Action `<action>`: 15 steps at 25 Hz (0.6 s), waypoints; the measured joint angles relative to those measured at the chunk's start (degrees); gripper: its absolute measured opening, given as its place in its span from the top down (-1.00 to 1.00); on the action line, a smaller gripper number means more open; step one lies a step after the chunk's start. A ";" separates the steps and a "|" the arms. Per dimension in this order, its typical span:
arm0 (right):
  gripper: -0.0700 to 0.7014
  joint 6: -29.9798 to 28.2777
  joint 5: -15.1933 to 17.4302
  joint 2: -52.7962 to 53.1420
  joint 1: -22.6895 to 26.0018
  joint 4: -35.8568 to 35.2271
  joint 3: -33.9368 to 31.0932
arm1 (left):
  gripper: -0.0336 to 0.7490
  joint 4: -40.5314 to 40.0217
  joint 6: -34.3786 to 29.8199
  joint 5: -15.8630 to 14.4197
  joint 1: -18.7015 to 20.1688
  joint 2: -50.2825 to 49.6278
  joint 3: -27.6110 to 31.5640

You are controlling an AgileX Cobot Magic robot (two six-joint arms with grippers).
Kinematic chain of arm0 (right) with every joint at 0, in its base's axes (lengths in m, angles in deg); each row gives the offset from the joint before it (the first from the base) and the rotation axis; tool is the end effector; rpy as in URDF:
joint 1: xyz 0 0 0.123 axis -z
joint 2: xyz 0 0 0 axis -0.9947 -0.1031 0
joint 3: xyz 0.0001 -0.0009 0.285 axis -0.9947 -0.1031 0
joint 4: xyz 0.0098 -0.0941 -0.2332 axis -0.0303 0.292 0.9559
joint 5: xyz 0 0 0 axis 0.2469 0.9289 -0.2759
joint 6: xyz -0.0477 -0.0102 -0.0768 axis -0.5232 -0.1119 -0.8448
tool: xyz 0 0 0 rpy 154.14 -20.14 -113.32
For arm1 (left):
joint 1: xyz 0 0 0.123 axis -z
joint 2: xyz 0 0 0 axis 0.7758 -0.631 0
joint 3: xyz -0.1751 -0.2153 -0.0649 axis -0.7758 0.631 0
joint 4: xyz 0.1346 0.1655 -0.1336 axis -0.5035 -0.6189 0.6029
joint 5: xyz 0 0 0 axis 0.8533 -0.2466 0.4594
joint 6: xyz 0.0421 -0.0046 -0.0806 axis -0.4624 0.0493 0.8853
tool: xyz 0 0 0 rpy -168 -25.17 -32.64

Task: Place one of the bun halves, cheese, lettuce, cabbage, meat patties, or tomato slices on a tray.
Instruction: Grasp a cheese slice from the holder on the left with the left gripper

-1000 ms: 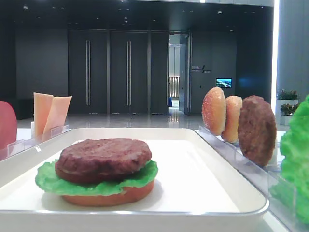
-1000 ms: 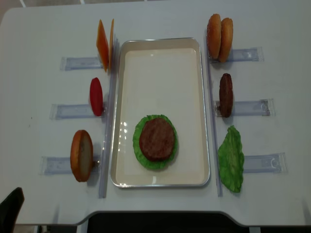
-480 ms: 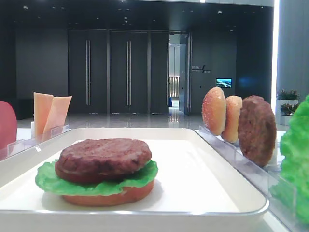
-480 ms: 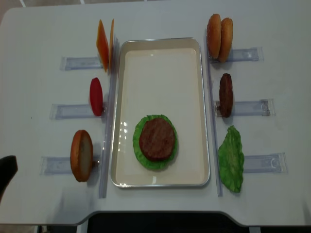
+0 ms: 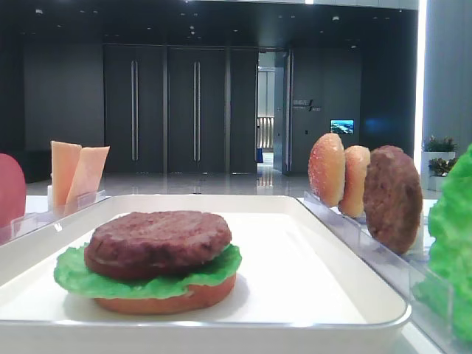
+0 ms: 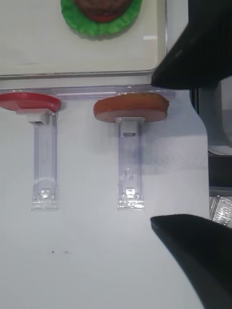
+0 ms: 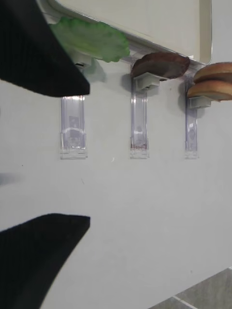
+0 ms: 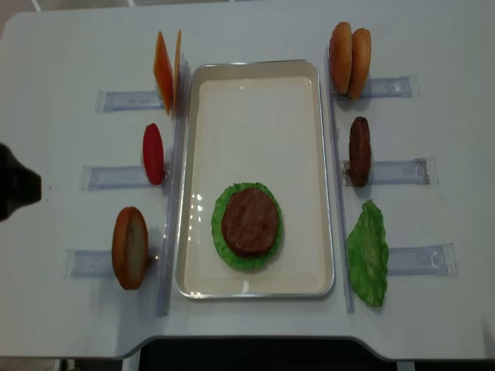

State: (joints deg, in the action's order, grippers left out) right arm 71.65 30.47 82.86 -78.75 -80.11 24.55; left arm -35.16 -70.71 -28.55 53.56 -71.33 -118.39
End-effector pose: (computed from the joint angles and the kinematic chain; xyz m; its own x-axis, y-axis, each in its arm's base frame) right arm -0.0094 0.0154 0.2742 -0.4937 -0.0410 -0.8687 -0.0883 0.9961 0.0032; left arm 0.1365 -0.0064 0.3505 -0.8762 -0.0344 -0.4808 -0.0193 0.9992 -0.0363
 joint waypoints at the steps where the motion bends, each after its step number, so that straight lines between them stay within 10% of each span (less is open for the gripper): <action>1: -0.44 0.00 0.00 0.00 0.00 0.00 0.00 | -0.65 0.00 0.14 0.00 0.00 -1.75 -1.42; 15: -0.44 0.00 0.00 0.00 0.00 0.00 0.00 | -0.65 0.00 0.46 0.00 0.00 -22.70 -14.57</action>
State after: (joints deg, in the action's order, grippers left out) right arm 71.65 30.47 82.86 -78.75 -80.11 24.55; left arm -35.16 -70.25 -28.55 53.56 -94.03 -132.96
